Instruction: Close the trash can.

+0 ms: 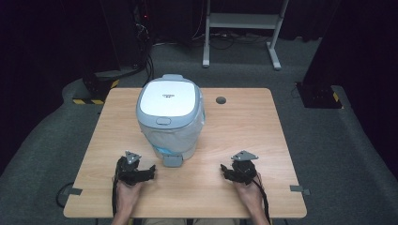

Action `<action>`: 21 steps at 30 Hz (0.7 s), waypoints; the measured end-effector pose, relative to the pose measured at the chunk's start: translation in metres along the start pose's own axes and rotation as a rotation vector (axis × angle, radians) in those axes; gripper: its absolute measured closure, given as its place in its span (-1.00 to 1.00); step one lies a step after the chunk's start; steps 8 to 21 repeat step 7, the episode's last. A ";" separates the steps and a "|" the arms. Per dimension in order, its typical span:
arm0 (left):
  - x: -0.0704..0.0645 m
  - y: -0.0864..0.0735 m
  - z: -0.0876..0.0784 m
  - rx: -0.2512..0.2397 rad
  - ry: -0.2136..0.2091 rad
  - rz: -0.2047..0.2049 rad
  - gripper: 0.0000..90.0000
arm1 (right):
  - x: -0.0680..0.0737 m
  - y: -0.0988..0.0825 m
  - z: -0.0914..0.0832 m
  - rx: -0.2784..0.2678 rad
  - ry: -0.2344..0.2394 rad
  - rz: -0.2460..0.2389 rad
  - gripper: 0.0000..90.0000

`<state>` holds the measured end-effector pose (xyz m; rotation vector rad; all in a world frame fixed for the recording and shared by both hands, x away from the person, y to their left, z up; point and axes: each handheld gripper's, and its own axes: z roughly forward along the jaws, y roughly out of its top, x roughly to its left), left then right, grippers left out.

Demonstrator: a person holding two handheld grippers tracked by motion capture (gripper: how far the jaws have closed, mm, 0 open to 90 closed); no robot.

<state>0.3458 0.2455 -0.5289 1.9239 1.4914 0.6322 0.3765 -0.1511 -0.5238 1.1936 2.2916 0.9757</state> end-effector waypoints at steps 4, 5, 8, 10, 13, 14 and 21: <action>0.000 0.000 0.000 0.000 -0.001 0.000 -0.85 | 0.000 0.000 0.000 0.000 0.000 0.000 -0.22; 0.000 0.000 0.000 0.000 -0.002 -0.001 -0.85 | 0.000 0.000 0.000 0.000 0.000 0.000 -0.22; 0.000 0.000 0.000 0.001 -0.004 -0.002 -0.85 | 0.000 0.000 0.000 0.000 0.000 0.000 -0.22; 0.000 0.000 0.000 0.001 -0.004 -0.002 -0.85 | 0.000 0.000 0.000 0.000 0.000 0.000 -0.22; 0.000 0.000 0.000 0.001 -0.004 -0.002 -0.85 | 0.000 0.000 0.000 0.000 0.000 0.000 -0.22; 0.000 0.000 0.000 0.001 -0.004 -0.002 -0.85 | 0.000 0.000 0.000 0.000 0.000 0.000 -0.22; 0.000 0.000 0.000 0.001 -0.004 -0.002 -0.85 | 0.000 0.000 0.000 0.000 0.000 0.000 -0.22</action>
